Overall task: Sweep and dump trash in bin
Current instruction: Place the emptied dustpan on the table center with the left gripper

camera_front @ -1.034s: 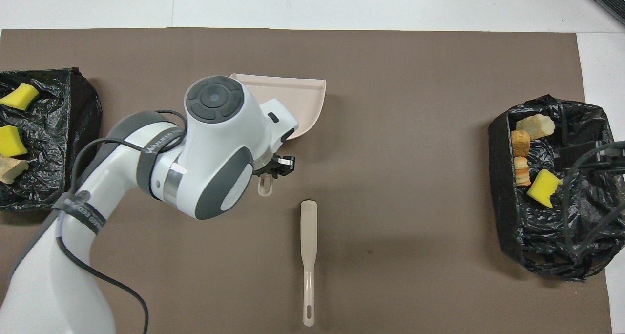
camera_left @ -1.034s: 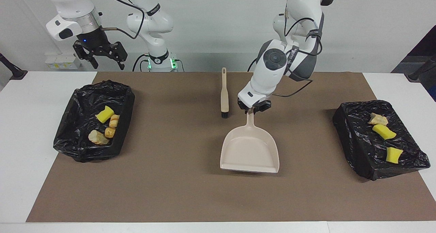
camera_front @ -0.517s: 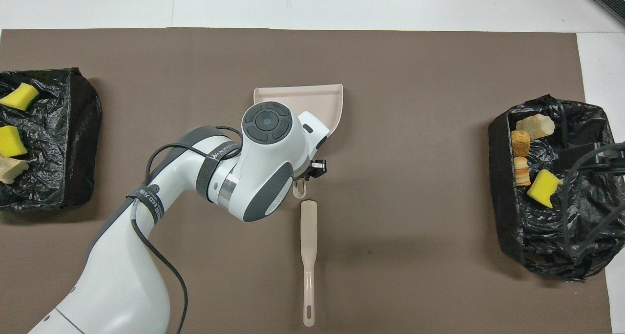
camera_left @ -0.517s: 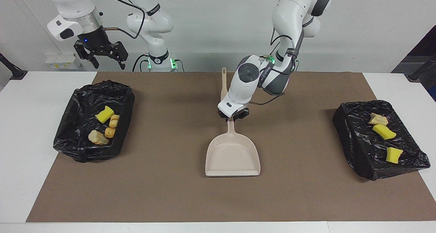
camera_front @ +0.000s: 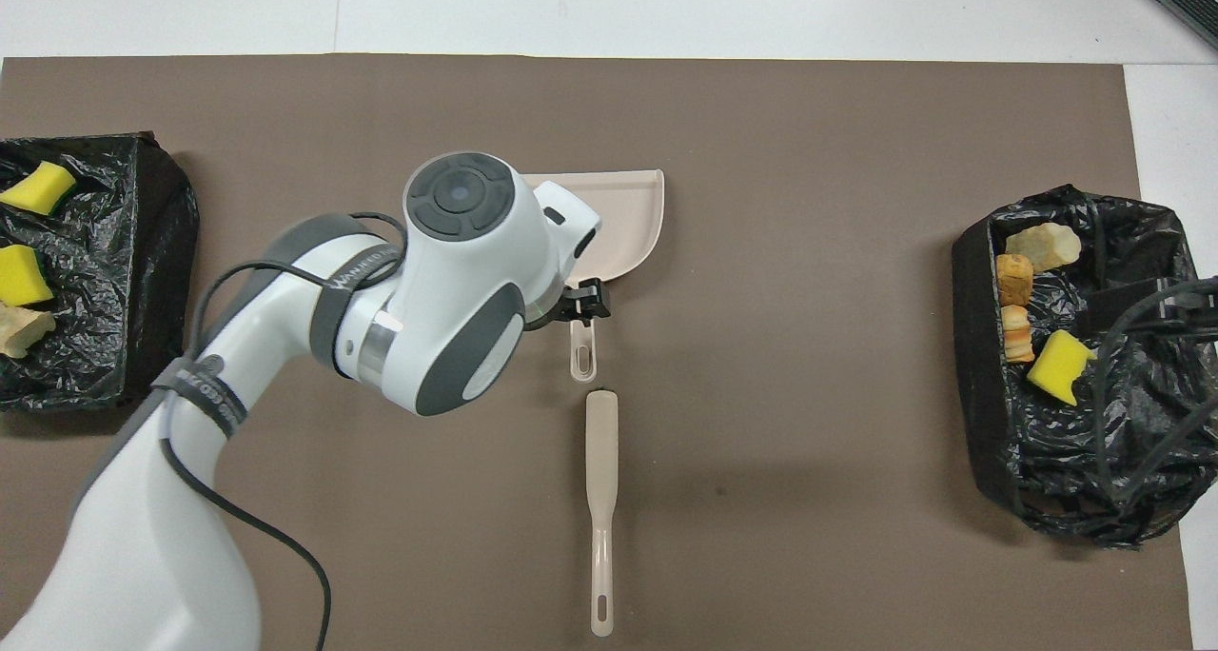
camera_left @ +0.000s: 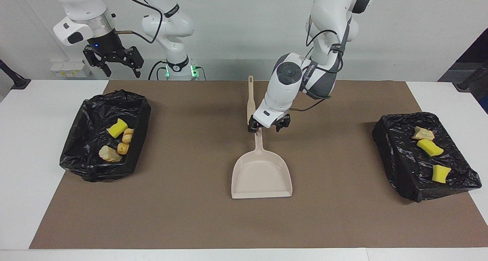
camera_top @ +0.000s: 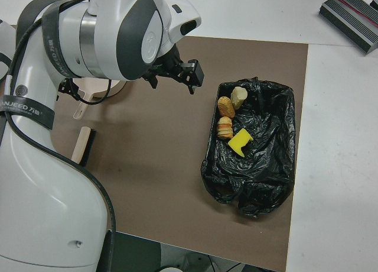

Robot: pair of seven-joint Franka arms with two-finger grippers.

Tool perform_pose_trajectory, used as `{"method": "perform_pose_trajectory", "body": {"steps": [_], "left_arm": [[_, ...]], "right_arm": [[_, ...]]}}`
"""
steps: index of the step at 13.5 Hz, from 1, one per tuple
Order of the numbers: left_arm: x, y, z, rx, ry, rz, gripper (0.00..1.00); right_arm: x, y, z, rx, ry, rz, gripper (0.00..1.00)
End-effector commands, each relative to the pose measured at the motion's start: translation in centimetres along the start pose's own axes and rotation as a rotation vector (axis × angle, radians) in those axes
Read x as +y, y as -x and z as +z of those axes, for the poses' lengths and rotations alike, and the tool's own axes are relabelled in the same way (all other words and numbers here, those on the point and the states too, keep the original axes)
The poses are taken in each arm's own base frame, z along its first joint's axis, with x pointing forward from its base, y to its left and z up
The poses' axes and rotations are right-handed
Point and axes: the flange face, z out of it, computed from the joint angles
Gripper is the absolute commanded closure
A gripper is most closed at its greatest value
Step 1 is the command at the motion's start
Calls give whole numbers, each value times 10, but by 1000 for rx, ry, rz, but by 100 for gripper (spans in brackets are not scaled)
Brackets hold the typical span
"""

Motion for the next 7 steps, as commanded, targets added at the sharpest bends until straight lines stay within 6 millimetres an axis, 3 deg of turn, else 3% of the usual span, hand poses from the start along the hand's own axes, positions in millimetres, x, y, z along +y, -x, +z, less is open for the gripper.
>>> {"method": "perform_pose_trajectory", "body": {"steps": [1,4,7], "left_arm": [[-46,-24,-40,-17,-1,-60,0],[-103,-42,-69,-47,-19,-36,0],[-172,-46,-113,-58,-16,64,0]], "right_arm": [[0,7,0,13,-17,-8,0],[1,7,0,13,-17,-9,0],[2,7,0,13,-17,-8,0]]}}
